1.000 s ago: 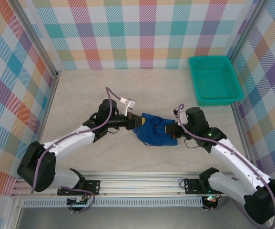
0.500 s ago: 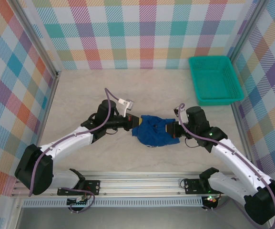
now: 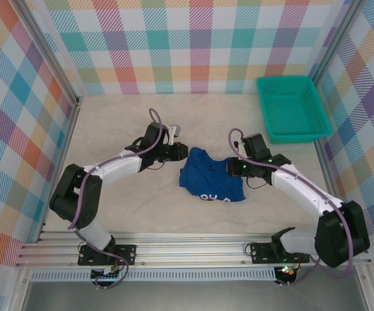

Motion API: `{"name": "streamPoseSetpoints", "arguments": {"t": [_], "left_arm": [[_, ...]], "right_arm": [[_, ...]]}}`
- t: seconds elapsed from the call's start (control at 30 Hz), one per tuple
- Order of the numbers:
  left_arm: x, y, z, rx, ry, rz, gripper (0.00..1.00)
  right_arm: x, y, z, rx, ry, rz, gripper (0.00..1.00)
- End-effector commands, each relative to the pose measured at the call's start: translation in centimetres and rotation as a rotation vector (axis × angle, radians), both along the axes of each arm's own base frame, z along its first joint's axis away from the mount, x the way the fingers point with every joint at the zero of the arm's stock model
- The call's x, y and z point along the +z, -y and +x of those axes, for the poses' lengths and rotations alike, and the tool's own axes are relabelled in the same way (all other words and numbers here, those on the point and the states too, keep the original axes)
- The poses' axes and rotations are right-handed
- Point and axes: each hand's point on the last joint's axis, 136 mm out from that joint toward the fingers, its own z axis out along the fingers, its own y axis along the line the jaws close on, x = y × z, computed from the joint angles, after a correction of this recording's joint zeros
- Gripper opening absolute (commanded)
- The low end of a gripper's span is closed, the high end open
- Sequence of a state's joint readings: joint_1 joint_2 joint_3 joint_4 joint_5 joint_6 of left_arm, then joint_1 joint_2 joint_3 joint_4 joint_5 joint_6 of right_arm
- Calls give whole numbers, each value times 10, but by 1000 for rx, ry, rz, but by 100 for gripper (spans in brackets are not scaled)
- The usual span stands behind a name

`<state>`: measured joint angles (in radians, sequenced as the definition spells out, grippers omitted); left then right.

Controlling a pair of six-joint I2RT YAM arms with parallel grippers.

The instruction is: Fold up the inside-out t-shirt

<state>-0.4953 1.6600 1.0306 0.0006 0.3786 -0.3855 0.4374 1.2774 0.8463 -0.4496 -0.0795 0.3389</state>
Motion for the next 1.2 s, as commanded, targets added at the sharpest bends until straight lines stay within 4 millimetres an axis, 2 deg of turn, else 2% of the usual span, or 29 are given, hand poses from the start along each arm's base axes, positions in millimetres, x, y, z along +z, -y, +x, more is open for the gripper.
{"name": "streamPoseSetpoints", "arguments": {"t": [0.0,0.1,0.27,0.43,0.63,0.97,1.1,1.17], "left_arm": [[-3,-8,-3,2,-62,-58,36],[-11,-3,-8,-23,-110,-112,49],[-21,18,-14,-99,-178,-177,65],[-38,43,-26,-184,-215,-135,71],[-33,54,-23,-211,-195,-155,73],[-39,73,-17,-265,-209,-155,62],[-32,77,-10,-264,-188,-160,46],[-16,75,0,-252,-138,-165,31]], "right_arm": [[1,-2,7,24,20,-18,2],[-5,-2,7,29,6,-21,2],[-10,-3,7,38,-11,-29,2],[-9,-3,8,37,-11,-24,2],[-9,-3,6,39,-12,-21,2],[-6,-4,7,38,-1,-15,1],[0,-4,11,38,25,-12,1],[10,-4,16,42,65,-16,1]]}}
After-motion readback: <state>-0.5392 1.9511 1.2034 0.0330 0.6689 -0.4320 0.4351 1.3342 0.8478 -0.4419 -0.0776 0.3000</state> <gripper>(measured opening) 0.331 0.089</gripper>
